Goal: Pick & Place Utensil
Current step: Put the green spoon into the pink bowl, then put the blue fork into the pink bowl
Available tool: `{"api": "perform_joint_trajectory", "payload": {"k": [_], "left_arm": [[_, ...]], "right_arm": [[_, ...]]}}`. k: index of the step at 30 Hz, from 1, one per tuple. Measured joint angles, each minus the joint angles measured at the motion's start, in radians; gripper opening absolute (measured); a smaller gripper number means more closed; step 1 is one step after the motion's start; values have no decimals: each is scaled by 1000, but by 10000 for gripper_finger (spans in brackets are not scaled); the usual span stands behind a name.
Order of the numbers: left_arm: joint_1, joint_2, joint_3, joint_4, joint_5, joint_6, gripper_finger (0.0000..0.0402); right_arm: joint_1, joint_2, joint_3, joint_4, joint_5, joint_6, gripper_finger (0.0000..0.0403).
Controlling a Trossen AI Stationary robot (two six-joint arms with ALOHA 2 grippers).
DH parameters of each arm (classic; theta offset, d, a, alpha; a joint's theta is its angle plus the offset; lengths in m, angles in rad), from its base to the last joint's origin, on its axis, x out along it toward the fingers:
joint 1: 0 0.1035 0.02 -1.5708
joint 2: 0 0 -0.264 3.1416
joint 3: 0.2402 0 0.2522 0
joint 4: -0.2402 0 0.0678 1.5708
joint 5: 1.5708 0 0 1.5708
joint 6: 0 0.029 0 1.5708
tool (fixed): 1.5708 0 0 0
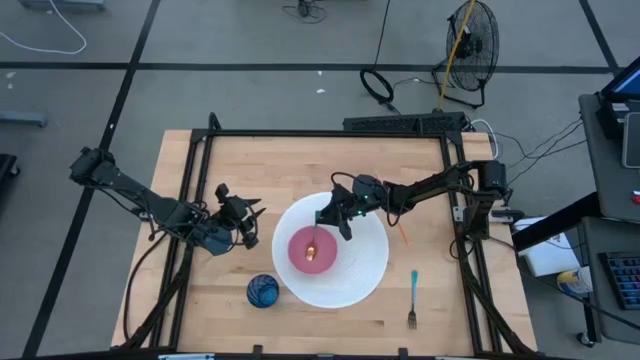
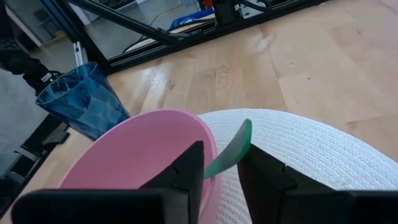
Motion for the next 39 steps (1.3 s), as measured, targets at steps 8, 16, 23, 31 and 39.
{"api": "perform_joint_trajectory", "payload": {"k": [8, 16, 23, 31, 39], "left_arm": [[1, 0, 0, 0, 0, 0, 134], [1, 0, 0, 0, 0, 0, 134], [1, 0, 0, 0, 0, 7, 134], [2, 0, 0, 2, 0, 33, 134], [33, 0, 0, 3, 0, 57, 134]], "right_arm": [[-4, 0, 0, 11, 44, -17, 105], [-24, -1, 0, 62, 51, -22, 125], [-61, -70, 0, 63, -60, -25, 133], [-47, -428, 0, -447, -115, -186, 133], [173, -801, -14, -1055, 182, -192, 132]]}}
